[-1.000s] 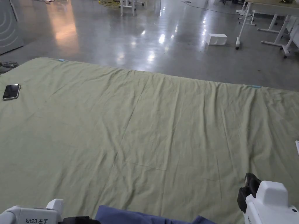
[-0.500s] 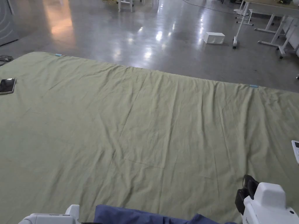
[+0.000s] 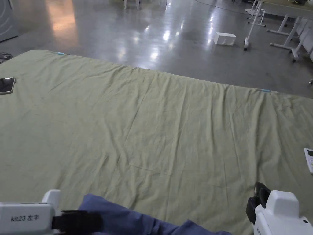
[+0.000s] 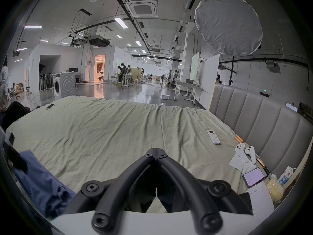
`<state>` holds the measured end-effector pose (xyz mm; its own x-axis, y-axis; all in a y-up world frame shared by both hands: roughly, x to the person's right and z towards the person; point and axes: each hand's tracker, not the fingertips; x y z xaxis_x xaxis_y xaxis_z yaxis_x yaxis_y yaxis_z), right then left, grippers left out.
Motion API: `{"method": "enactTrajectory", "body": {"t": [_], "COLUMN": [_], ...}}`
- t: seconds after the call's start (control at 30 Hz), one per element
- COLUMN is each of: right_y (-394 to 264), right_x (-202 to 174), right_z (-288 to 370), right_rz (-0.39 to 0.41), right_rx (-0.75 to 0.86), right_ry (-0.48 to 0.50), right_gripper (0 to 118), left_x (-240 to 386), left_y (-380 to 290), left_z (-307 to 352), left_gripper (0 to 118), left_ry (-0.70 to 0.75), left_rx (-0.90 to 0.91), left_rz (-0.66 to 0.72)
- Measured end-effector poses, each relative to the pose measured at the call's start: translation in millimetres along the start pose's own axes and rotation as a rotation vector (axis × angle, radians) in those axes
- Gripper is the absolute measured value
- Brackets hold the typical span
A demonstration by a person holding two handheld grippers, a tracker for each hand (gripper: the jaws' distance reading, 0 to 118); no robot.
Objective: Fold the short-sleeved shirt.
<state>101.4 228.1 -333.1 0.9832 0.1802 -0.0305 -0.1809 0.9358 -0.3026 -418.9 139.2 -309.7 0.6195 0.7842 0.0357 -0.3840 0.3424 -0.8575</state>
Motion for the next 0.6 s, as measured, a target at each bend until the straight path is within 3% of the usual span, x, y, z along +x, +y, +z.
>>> {"method": "enactTrajectory", "body": {"t": [0.23, 0.6], "right_y": [0.4, -5.3], "right_x": [-4.6, -7.5], "right_z": [-3.6, -2.4], "right_rz": [-0.001, -0.025], "right_rx": [0.005, 0.003], "right_ry": [0.017, 0.031], "right_gripper": [0, 0], "left_x": [49.8, 146.6], "left_y": [33.5, 5.1], "left_z": [47.3, 4.0], "left_gripper": [12, 12], "left_ry": [0.338, 0.503], "left_rx": [0.006, -0.044], "left_rz": [-0.166, -0.448]}}
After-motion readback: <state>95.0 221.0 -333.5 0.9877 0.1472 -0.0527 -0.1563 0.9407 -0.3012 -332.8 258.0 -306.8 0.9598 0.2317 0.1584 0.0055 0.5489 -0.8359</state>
